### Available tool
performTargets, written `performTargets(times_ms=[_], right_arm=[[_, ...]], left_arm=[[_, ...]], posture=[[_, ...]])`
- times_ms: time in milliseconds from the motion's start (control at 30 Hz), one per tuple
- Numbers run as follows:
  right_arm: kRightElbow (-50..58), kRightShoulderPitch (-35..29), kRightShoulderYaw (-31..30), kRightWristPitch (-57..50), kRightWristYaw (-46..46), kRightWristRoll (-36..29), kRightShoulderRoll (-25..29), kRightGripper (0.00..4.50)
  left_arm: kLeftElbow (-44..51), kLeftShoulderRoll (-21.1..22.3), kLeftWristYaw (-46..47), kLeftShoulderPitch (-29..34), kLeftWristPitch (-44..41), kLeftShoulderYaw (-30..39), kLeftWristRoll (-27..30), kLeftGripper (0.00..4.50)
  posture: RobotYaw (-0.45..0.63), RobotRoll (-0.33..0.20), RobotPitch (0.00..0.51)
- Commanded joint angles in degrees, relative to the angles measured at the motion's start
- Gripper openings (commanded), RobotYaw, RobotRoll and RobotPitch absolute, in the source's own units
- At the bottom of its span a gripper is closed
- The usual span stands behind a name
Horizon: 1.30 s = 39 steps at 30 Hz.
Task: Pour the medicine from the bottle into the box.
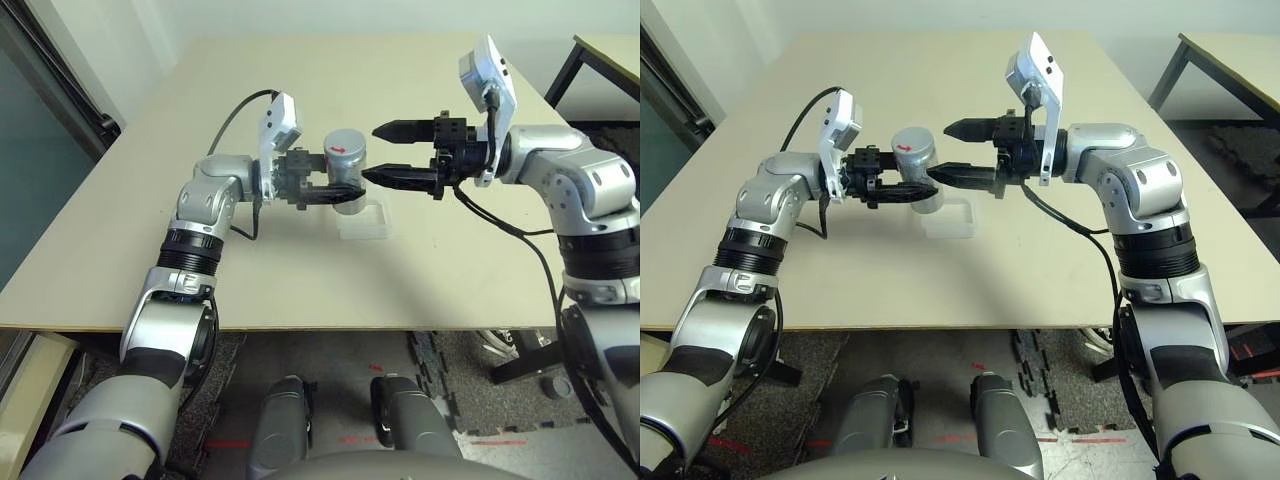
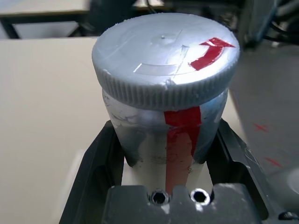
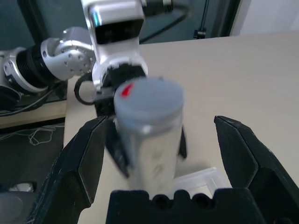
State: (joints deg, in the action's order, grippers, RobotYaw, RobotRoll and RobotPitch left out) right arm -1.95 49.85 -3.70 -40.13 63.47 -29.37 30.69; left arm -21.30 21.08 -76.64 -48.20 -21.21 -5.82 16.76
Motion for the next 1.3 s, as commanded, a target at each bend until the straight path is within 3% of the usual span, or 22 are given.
performTargets(times_ms=[33, 833, 1033, 1300], right_arm=[[2.0, 0.9, -0.5, -0.9, 0.4, -1.0, 0.0, 4.5], [1.5, 1.4, -2.4, -0.8, 0.7, -0.5, -1.3, 4.5], [1.7, 1.2, -2.9, -1.0, 0.7, -0.7, -1.2, 2.52], [0.3, 1.4, -3.3, -0.2, 4.1, -0.8, 0.1, 2.52]], left_arm=[[1.6, 0.4, -0.4, 0.5, -0.6, -0.8, 1.0, 2.67], [3.0, -0.5, 0.1, 1.3, -0.8, -1.9, 1.2, 2.67], [4.2, -0.3, 0.3, 2.0, -1.4, -2.1, 1.4, 2.67], [4.6, -0.1, 0.0, 1.9, -1.7, -2.4, 1.6, 2.67]], posture=[[-0.05, 0.0, 0.071], [-0.04, 0.0, 0.084], [-0.04, 0.0, 0.088], [-0.04, 0.0, 0.093]])
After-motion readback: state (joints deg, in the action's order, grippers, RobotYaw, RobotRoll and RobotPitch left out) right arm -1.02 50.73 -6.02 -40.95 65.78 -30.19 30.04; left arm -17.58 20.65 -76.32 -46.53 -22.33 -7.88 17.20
